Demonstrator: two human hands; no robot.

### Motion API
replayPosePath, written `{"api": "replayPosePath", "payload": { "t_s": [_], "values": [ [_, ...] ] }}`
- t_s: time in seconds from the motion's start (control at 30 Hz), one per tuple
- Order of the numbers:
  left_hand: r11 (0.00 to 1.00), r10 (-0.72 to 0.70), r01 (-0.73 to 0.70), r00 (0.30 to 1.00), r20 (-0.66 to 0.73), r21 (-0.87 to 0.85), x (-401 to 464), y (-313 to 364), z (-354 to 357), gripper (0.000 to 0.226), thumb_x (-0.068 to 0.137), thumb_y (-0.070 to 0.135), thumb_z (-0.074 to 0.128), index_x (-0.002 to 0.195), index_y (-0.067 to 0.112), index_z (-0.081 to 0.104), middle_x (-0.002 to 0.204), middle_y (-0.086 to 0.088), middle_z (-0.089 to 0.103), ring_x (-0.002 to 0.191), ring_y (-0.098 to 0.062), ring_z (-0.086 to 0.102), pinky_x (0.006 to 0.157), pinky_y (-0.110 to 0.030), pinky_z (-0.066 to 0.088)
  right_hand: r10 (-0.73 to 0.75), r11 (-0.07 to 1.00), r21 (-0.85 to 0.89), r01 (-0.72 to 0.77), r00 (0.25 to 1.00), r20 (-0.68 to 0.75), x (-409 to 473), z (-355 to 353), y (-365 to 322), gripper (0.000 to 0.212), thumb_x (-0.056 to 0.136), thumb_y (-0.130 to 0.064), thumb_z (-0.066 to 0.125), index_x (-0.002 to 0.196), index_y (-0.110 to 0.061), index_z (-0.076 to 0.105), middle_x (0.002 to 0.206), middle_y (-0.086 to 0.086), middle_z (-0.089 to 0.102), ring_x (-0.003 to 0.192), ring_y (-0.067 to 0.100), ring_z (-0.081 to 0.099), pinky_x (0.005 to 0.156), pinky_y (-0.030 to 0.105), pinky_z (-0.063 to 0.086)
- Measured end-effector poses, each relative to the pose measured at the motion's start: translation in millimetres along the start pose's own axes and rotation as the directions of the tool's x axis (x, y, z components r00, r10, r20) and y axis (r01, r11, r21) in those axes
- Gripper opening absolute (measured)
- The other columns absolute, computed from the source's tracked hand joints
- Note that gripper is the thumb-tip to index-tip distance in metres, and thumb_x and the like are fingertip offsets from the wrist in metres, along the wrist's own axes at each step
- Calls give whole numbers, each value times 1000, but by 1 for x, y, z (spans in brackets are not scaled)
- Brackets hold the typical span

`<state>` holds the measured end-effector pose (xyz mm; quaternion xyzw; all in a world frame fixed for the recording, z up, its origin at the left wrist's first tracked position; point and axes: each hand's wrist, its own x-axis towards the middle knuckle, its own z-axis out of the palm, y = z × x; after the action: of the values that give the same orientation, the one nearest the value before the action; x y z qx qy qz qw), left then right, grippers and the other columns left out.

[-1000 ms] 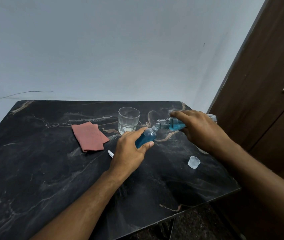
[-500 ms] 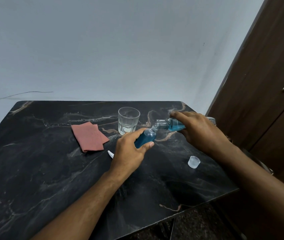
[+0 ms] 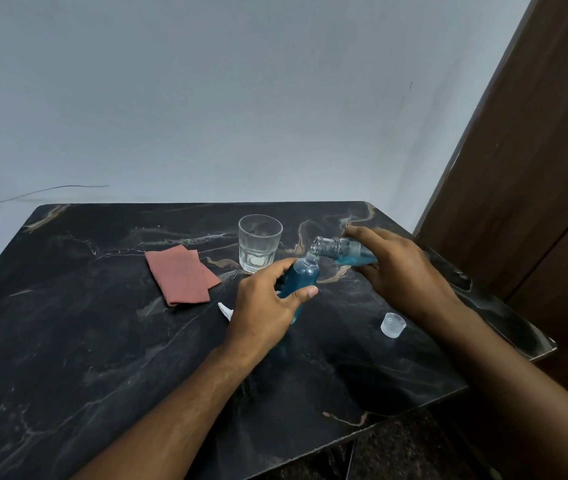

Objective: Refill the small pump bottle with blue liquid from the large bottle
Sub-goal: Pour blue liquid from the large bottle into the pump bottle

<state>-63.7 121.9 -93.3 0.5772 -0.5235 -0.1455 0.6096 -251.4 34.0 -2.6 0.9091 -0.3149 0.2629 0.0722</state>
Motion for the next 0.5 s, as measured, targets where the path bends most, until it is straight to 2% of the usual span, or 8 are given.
{"api": "replayPosePath", "payload": {
  "t_s": [0.1,0.13,0.2,0.23,0.3,0.37,0.43,0.5],
  "values": [
    [1000,-15,15,1000,3,-25,0,0,1,45,77,31,86,119,30,70,104,18,73,97,-1,69,86,-23,57,70,990,131,-59,994,-81,0,5,-2,55,81,-11,83,131,-19,61,124,4,64,106,19,62,89,37,55],
    [999,-20,20,1000,3,-31,0,-1,1,45,77,31,86,119,29,71,106,16,74,97,-3,69,87,-28,59,101,980,185,-78,988,-119,0,7,-2,56,79,-10,84,129,-18,63,124,3,64,105,12,60,91,30,54],
    [998,-37,37,999,0,-50,0,-1,2,45,76,29,87,118,27,71,106,14,74,97,-6,70,88,-34,60,183,944,309,-119,966,-185,-1,8,-3,59,74,-11,88,127,-18,65,121,-3,65,104,-2,54,90,7,47],
    [996,-51,51,999,-2,-67,0,-1,3,45,76,28,87,118,27,71,106,13,75,97,-7,71,88,-35,60,237,913,378,-150,952,-195,-1,9,-4,60,72,-14,89,127,-20,64,119,-6,65,103,-2,56,86,4,46],
    [993,-74,73,997,-3,-89,1,-2,3,44,76,26,87,117,27,71,105,13,75,96,-7,72,88,-35,60,348,819,532,-214,923,-165,0,9,-4,61,70,-22,89,125,-24,63,116,-8,69,100,5,66,84,15,54],
    [992,-88,88,996,3,-91,1,-3,2,43,77,26,87,117,26,71,105,12,76,97,-7,72,89,-35,60,435,653,718,-241,895,-96,1,12,-4,57,66,-25,87,118,-24,63,108,-8,74,95,8,72,81,23,60],
    [990,-106,106,994,9,-98,1,-3,1,41,77,25,86,115,28,71,105,11,76,97,-6,72,88,-34,60,484,462,855,-236,875,-21,0,18,-3,56,62,-18,86,114,-16,64,100,-3,77,92,10,75,78,27,62],
    [989,-118,118,993,7,-92,1,-3,1,39,77,26,87,112,32,71,105,13,76,96,-3,72,87,-32,61,505,315,919,-238,862,50,-5,27,0,57,61,-9,85,114,-12,64,97,3,79,90,15,76,74,29,63]
  ]
}}
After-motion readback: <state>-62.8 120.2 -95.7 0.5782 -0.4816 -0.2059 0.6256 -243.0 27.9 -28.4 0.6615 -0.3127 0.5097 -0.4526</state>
